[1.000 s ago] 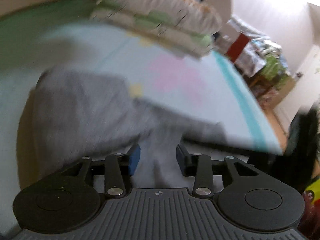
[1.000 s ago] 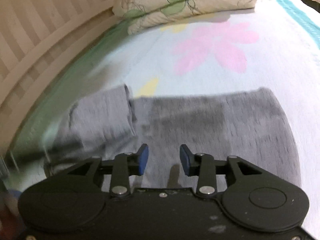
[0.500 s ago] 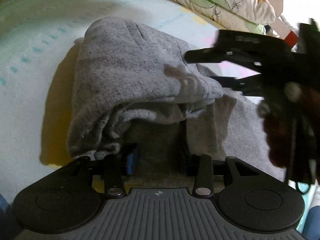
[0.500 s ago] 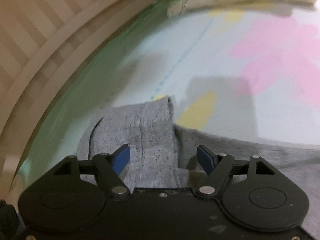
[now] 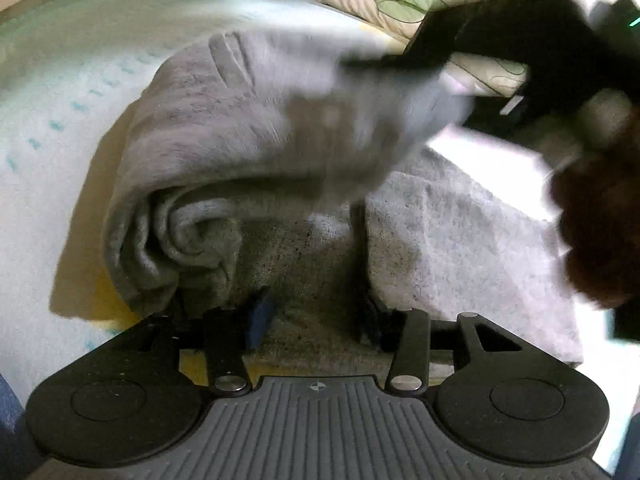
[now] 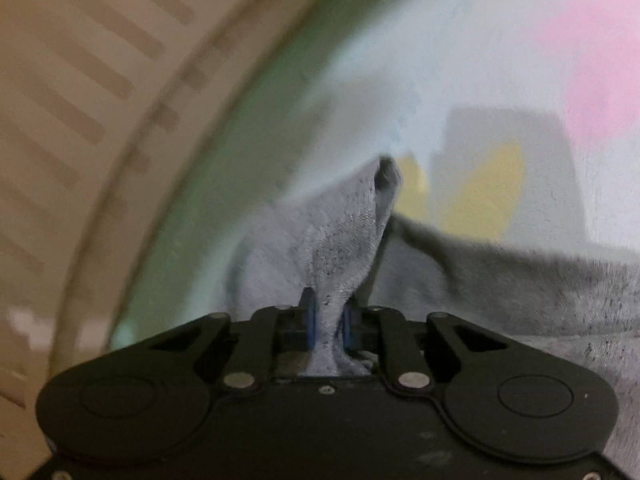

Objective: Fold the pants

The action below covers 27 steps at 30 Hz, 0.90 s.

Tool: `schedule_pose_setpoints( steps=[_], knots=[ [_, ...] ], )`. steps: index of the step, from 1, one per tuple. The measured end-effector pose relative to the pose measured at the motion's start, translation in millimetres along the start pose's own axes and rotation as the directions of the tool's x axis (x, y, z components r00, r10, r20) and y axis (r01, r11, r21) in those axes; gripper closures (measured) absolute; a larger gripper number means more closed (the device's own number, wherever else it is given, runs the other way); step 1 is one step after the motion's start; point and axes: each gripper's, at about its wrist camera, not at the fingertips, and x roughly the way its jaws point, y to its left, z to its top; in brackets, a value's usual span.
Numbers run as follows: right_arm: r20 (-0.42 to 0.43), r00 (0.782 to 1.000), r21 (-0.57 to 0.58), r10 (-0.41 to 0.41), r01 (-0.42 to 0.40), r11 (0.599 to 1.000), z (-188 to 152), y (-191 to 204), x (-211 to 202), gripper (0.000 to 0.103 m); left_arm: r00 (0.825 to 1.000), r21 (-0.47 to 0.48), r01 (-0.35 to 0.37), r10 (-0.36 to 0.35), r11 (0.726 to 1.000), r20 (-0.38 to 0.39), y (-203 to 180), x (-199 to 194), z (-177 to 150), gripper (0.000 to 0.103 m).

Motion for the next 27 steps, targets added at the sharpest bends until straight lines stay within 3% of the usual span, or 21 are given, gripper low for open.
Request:
schedule_pose_setpoints(
  steps=[3,6,9,12,15,18,22,24,27],
  knots=[
    [0.119,0.992,-0.045,0.046,-0.040,0.998,4,36,-48,0.091,1.000,0.017,-0.016,0.016,1.000,0.002,-8,-1,-2,0.057],
    [0.213,0.977,-0.097,0.004,0.017,0.995,-2,56,-104,0.091,1.000,0.031,-0.027,0.027,0.999,0.000,-12,-2,-5,0.057],
    [0.286,0.953,-0.072,-0.097,0.123,0.990,-17,47,-158,0.092,1.000,0.067,-0.027,0.028,0.997,-0.008,-19,-3,-8,0.057],
    [0.302,0.921,0.004,-0.245,0.256,0.967,-38,17,-189,0.091,0.999,0.127,-0.036,0.039,0.991,-0.022,-31,-2,-14,0.057],
    [0.252,0.897,0.119,-0.363,0.343,0.932,-65,-27,-198,0.091,0.998,0.162,-0.044,0.051,0.986,-0.035,-37,-4,-18,0.057],
    [0.201,0.886,0.202,-0.419,0.381,0.902,-91,-68,-188,0.091,0.997,0.186,-0.021,0.035,0.982,-0.074,-37,-11,-16,0.057],
    [0.192,0.881,0.247,-0.433,0.383,0.890,-111,-91,-174,0.092,0.982,0.192,0.097,-0.062,0.977,-0.178,-33,-28,-18,0.056],
    [0.202,0.877,0.236,-0.436,0.388,0.891,-107,-86,-171,0.091,0.984,0.198,0.118,-0.087,0.973,-0.158,-28,-42,-18,0.056],
    [0.240,0.876,0.194,-0.419,0.380,0.905,-108,-74,-180,0.092,0.994,0.211,0.101,-0.090,0.972,-0.058,-31,-59,-10,0.055]
  ],
)
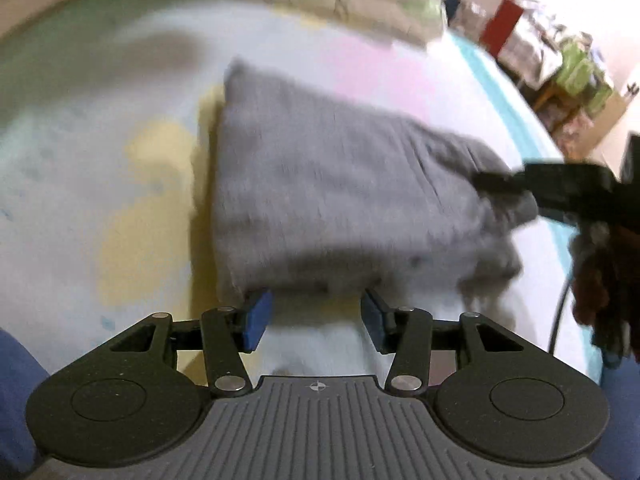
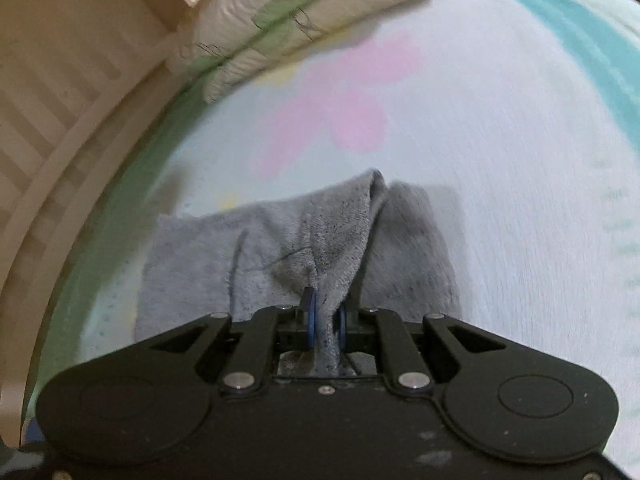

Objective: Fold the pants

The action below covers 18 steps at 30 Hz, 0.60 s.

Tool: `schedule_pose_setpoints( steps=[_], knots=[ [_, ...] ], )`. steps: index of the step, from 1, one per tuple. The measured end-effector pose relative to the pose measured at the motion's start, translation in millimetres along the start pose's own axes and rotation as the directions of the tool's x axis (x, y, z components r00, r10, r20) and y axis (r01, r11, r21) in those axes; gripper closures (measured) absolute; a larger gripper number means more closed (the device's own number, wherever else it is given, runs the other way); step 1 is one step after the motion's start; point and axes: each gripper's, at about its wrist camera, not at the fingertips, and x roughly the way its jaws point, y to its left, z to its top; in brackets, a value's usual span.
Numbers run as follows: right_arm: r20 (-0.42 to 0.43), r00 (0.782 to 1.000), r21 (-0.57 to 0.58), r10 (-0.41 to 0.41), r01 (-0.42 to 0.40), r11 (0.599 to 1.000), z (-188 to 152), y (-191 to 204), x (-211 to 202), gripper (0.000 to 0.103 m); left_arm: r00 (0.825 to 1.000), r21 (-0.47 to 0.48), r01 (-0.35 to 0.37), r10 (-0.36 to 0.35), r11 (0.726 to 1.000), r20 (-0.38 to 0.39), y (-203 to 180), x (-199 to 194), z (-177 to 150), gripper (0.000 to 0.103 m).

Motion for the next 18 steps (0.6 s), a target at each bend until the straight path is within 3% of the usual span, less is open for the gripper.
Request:
schedule_pose_setpoints(
  steps=[3,7,12,18],
  knots=[
    [0.061,0.998,-0.022,0.032,-0.031,0.999,7,12,-26,0.092,0.996,-0.020,-0.040,0.041,0.999,0.074,4,-4,16,0.053],
    [0.129,0.992,-0.065,-0.007,0.016,0.998,5,18,-50,0.092,0.995,-0.005,-0.066,0.067,0.998,0.073,6,14,30,0.052],
    [-0.028,0.993,-0.048,-0.118,0.116,0.992,-10,-16,-20,0.089,0.997,0.066,-0.069,0.071,0.995,-0.018,-4,50,23,0.052],
    [-0.017,0.978,-0.201,-0.208,0.200,0.959,-25,2,-8,0.085,0.995,0.031,-0.074,0.076,0.997,-0.065,1,61,13,0.048]
  ],
)
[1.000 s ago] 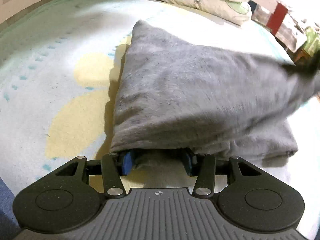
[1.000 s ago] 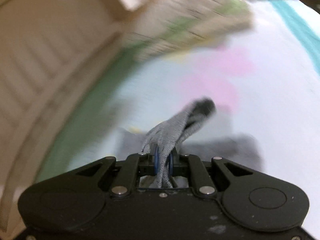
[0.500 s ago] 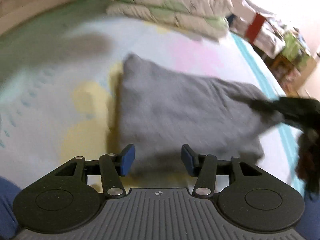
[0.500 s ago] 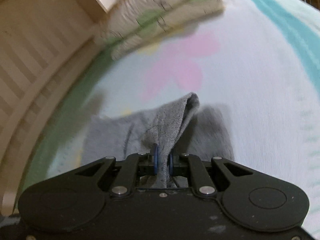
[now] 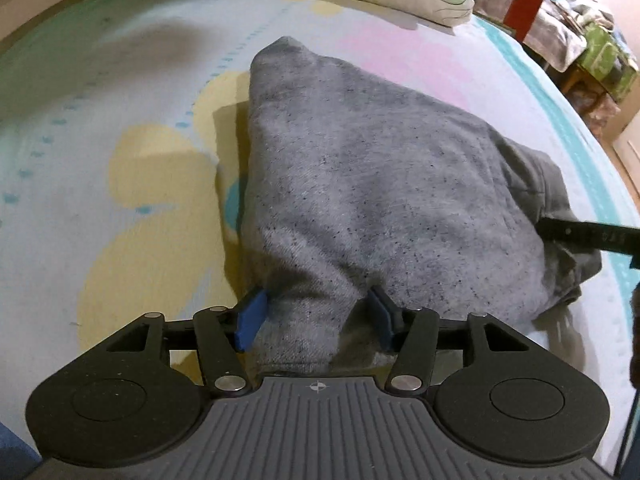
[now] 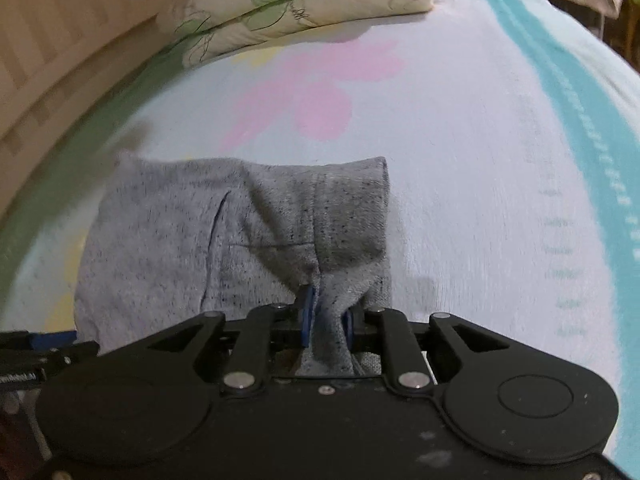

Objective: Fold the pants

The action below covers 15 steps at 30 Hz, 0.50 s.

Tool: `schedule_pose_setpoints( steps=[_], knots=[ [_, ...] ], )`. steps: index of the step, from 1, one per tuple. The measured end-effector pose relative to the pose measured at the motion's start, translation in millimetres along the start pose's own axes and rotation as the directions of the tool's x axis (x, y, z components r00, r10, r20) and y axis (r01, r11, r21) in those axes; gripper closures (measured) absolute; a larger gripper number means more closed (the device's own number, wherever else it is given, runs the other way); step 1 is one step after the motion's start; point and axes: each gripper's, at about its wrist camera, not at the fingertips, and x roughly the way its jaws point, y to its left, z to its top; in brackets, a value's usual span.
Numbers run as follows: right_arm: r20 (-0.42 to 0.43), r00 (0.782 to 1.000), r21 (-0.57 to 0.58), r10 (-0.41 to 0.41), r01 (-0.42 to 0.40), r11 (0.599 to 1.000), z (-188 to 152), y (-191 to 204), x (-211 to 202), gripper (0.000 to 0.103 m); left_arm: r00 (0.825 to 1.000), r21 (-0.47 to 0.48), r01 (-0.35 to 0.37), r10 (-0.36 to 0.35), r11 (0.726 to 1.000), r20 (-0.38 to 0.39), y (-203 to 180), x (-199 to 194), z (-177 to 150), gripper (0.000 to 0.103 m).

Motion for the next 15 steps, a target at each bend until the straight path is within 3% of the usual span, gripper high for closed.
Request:
schedule_pose_setpoints(
  steps=[6,10,15],
  knots=[
    [-0.010,1.000,0.038,-0.010,0.011,0.999,-2,6,6,0.082,0.999,-0.028,-0.021,0.020,0.999,-0.028,6,7,-1,0.036],
    [0.008,0.999,0.000,-0.036,0.036,0.999,-8,8,10,0.084,1.000,-0.034,-0.019,0.018,0.999,-0.019,8,6,-3,0.036],
    [0.012,0.997,-0.028,-0.080,0.080,0.996,-5,22,11,0.079,1.000,-0.027,-0.022,0.022,0.999,-0.012,7,6,-5,0.035]
  ],
)
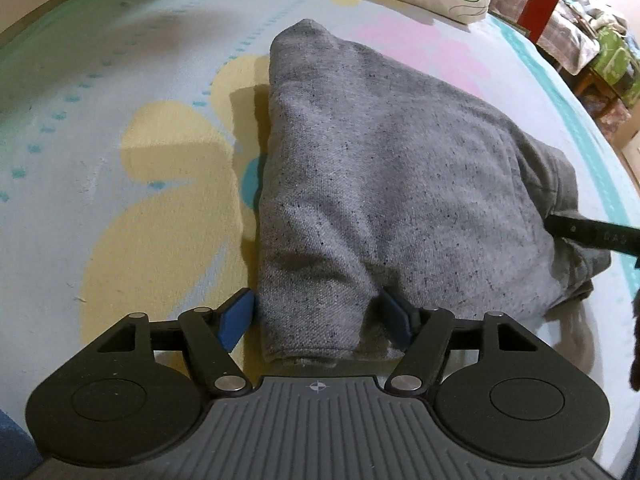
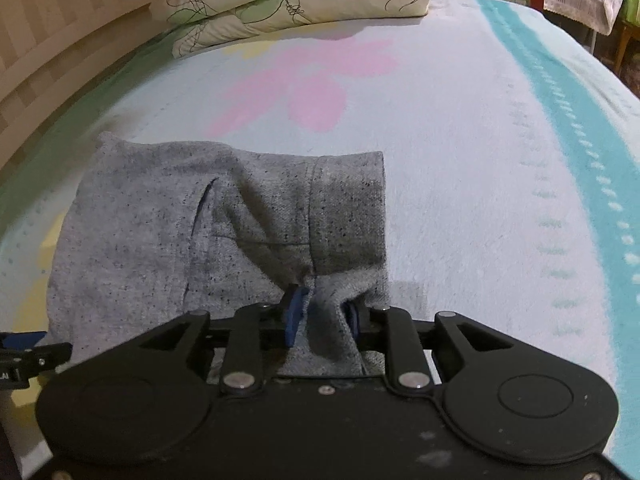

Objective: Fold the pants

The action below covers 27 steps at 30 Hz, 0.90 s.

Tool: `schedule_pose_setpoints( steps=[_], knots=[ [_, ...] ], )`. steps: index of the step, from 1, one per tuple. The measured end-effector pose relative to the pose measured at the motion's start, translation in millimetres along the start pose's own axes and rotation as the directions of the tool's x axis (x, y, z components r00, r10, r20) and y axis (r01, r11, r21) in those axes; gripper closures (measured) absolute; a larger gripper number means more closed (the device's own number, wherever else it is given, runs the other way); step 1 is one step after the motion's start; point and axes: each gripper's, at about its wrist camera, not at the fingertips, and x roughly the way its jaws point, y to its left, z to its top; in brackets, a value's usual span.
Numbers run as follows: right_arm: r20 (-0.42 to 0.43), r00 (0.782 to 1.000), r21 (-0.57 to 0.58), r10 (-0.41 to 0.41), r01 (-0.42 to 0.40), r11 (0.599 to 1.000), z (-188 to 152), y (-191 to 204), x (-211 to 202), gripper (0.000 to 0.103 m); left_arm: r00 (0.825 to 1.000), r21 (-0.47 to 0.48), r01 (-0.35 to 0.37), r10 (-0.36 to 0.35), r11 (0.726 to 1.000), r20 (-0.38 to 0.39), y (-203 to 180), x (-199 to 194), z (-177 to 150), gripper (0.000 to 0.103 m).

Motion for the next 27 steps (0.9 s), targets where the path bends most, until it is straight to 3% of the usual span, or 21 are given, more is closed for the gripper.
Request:
schedule_pose_setpoints(
  steps=[4,9,13,18,24,27],
  knots=[
    [0.018,0.999,0.001,-0.051,0.051,0.999,9,4,-19,0.075,1.000,0.009,-0.005,0.005,1.000,0.004,-1,1,-1,0.035],
    [0.168,0.978,-0.029,-0.126,0.133,0.991,10,32,-54,0.068,1.000,0.006,-0.006,0.006,1.000,0.006,-3,1,-1,0.035],
    [0.228,0.967,-0.052,-0.115,0.130,0.990,4,49,-69,0.069,1.000,0.002,-0.003,0.003,1.000,0.007,-2,0,-1,0.035],
    [0.176,0.984,-0.110,-0.006,0.026,0.994,-15,64,-66,0.069,1.000,-0.009,0.005,-0.005,1.000,0.009,0,-1,-1,0.035],
    [0.041,0.999,-0.092,0.017,-0.014,0.996,-53,64,-40,0.069,0.999,-0.056,0.038,-0.037,0.998,0.017,7,-13,-1,0.036],
    [0.053,0.998,-0.100,0.029,-0.024,0.995,-63,62,-40,0.069,0.997,-0.055,0.045,-0.042,0.997,0.062,8,-27,1,0.036]
  ],
)
